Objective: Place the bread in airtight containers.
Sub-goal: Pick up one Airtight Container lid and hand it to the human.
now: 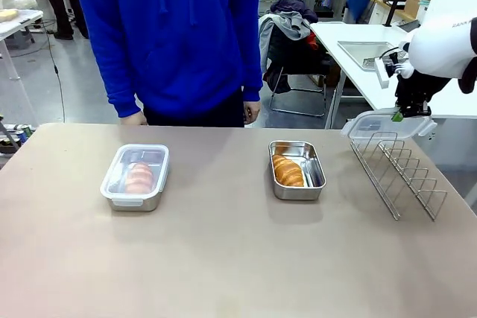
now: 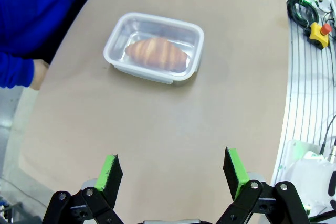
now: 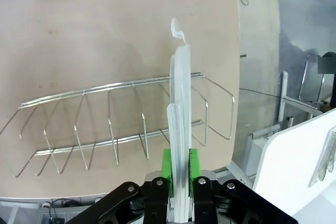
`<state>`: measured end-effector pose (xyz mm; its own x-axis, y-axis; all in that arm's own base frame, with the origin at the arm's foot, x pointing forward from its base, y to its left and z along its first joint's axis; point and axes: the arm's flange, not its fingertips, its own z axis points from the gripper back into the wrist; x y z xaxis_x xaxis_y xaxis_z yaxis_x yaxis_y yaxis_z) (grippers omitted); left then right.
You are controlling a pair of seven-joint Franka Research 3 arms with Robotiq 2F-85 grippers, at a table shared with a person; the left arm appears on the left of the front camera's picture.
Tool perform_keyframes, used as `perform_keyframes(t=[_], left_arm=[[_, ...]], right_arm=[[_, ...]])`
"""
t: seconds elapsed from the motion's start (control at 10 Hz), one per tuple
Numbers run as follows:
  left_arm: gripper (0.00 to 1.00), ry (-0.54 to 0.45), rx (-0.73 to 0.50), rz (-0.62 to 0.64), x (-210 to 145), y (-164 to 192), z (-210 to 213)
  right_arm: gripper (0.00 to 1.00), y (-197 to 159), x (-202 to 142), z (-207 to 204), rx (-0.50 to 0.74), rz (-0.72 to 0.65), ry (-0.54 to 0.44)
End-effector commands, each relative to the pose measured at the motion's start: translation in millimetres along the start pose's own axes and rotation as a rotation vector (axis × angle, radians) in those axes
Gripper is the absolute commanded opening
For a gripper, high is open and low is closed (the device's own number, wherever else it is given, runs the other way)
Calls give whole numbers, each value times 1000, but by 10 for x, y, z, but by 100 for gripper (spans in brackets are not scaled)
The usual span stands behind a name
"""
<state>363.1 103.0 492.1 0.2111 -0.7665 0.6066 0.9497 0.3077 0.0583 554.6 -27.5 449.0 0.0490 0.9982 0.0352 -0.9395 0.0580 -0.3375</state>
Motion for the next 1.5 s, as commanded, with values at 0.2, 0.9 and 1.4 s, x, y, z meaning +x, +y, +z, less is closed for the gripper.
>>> perform_keyframes(t=[0.2, 0.9, 1.4], left_arm=[[100, -5, -6, -16, -5, -15, 8], [100, -5, -6, -16, -5, -15, 8], [100, -5, -6, -16, -5, -15, 8]], right_arm=[[0, 134, 199, 947, -75, 56, -18], [0, 829, 1127, 2424, -392, 563, -302], [0, 675, 1338, 2086, -400, 623, -368]])
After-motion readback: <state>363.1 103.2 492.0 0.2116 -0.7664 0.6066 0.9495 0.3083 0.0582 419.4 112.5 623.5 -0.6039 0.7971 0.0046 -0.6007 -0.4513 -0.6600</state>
